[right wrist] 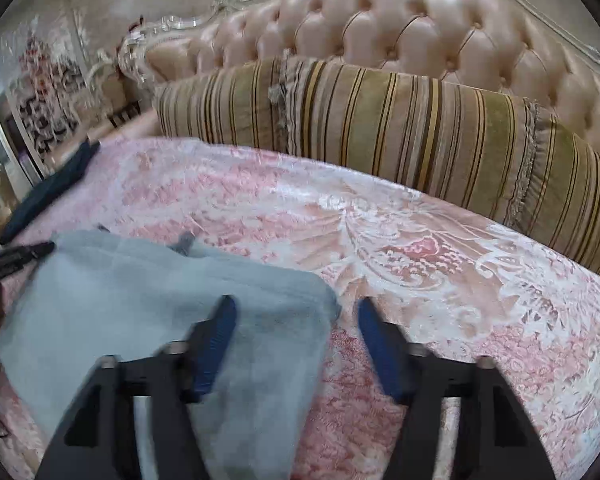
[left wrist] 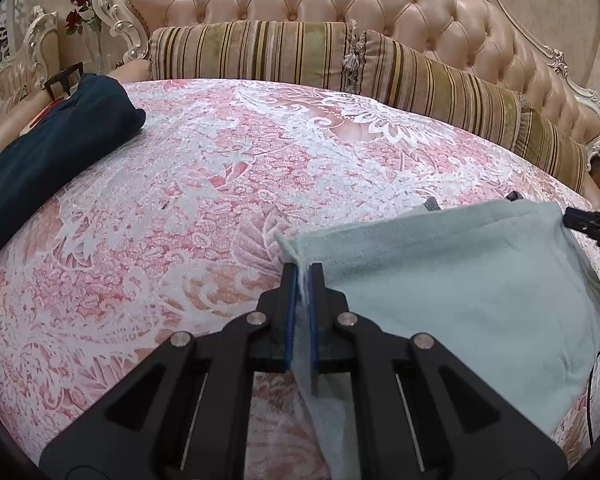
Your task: Fold clothes
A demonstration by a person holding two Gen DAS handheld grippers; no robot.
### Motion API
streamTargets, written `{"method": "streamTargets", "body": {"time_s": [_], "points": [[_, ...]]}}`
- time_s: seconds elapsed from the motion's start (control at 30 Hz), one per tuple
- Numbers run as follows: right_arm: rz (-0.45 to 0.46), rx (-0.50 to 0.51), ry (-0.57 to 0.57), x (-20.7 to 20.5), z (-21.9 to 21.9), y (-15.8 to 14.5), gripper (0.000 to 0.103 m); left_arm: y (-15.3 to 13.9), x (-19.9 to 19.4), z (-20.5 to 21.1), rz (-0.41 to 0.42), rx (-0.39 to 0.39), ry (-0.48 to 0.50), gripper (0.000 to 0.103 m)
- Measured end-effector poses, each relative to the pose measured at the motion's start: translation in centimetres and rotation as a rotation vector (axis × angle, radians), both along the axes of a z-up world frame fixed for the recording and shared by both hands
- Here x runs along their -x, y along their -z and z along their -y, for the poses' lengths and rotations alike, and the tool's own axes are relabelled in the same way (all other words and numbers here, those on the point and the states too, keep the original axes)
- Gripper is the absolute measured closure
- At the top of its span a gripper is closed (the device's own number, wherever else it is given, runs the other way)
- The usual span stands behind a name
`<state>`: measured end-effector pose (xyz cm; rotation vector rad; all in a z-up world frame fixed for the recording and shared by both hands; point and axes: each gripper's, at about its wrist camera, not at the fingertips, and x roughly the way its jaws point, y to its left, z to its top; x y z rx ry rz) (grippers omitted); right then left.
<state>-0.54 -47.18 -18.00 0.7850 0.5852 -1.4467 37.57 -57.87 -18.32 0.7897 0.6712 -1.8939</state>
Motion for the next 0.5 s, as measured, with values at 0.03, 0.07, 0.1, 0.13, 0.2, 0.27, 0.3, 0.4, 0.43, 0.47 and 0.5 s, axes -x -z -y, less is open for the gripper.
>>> {"method": "streamTargets", "body": {"time_s": [0.03, 0.07, 0.1, 0.13, 0.2, 0.27, 0.3, 0.4, 0.43, 0.47, 0.5], "points": [[-0.002, -0.012, -0.009, -0.2, 0.3, 0.3, 0.069, 0.0, 0.0, 0.0, -0.002, -0.001, -0.001, 0.096], [-0.008, -0.020, -0.010, -0.2, 0.5, 0.5, 0.081, 0.0, -0.1, 0.0, -0.004, -0.002, -0.001, 0.096], [-0.016, -0.027, -0.007, -0.3, 0.7, 0.7, 0.087, -0.1, -0.1, 0.0, -0.006, -0.001, -0.002, 0.096], [-0.023, -0.033, -0.004, -0.4, 0.8, 0.9, 0.094, -0.2, -0.1, 0.0, -0.008, -0.001, -0.003, 0.096], [-0.032, -0.029, -0.011, -0.6, 0.8, 0.5, 0.096, -0.1, -0.2, 0.1, -0.013, -0.001, -0.004, 0.096], [-0.058, -0.015, -0.014, -0.8, 0.6, -0.2, 0.097, 0.0, -0.3, 0.3, -0.018, -0.001, -0.005, 0.096], [-0.058, -0.003, -0.010, -0.8, 0.5, -0.6, 0.097, 0.1, -0.3, 0.4, -0.021, -0.001, -0.006, 0.096], [-0.054, 0.012, 0.000, -0.7, 0.7, -1.2, 0.097, 0.3, -0.5, 0.6, -0.029, -0.001, -0.008, 0.096], [-0.060, 0.001, 0.002, -0.7, 0.9, -0.8, 0.097, 0.3, -0.5, 0.7, -0.031, -0.001, -0.009, 0.095], [-0.064, -0.011, 0.005, -0.7, 1.0, -0.4, 0.097, 0.4, -0.6, 0.7, -0.034, -0.001, -0.010, 0.093], [-0.069, -0.024, 0.008, -0.8, 1.2, 0.0, 0.097, 0.3, -0.6, 0.7, -0.035, -0.003, -0.011, 0.089]]}}
